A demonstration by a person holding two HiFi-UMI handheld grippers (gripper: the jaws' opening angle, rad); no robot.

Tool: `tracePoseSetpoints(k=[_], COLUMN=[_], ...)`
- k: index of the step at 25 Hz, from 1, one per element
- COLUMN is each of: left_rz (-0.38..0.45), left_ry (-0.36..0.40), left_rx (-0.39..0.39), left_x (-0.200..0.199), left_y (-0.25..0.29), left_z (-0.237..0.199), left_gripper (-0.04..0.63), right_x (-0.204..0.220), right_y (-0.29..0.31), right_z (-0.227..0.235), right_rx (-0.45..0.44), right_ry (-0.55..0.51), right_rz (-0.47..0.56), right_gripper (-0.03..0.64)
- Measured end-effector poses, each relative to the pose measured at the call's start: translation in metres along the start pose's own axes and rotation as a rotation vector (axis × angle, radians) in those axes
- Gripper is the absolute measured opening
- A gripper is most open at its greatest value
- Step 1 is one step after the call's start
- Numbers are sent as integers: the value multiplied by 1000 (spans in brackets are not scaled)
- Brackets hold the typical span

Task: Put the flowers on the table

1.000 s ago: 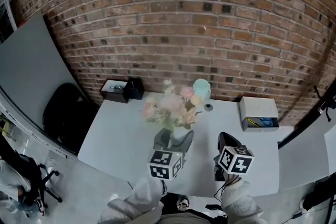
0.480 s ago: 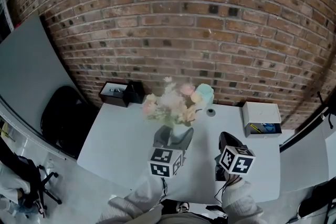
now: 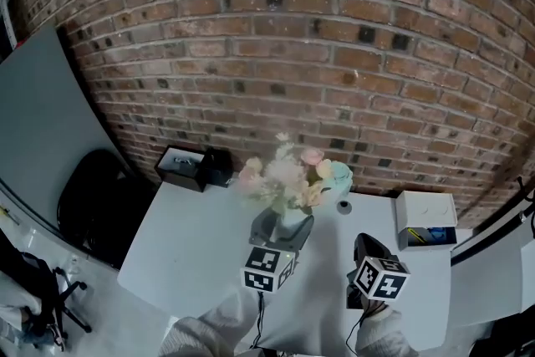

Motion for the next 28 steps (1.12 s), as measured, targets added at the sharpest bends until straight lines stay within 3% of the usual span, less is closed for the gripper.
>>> tracePoseSetpoints(k=[5, 16, 22, 28], left_rz=[34, 53, 51, 97], left_ry=[5, -25, 28, 29], left_rx=[13, 23, 48, 46], left_x=[8, 45, 61, 67], left_y=[34, 102, 121, 126], left_z=[-18, -34, -33, -35], left_gripper=[313, 313, 313, 313], right_x=[-2, 17, 21, 25], right_y=[28, 64, 71, 74], right_z=[8, 35, 49, 55], right_rx=[6, 52, 91, 106], right_ry=[-30, 19, 47, 65], right_rz=[-20, -56, -65, -76], right_gripper=[23, 23, 23, 23])
Point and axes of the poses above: the fingertips, and each gripper's own axes: y forward along the fingers, z to its right, x out of its underside, the point moved 9 cm from there along -y, backward along the fingers, and after that the axes turned 10 degrees about y, right-handed, at the moved point
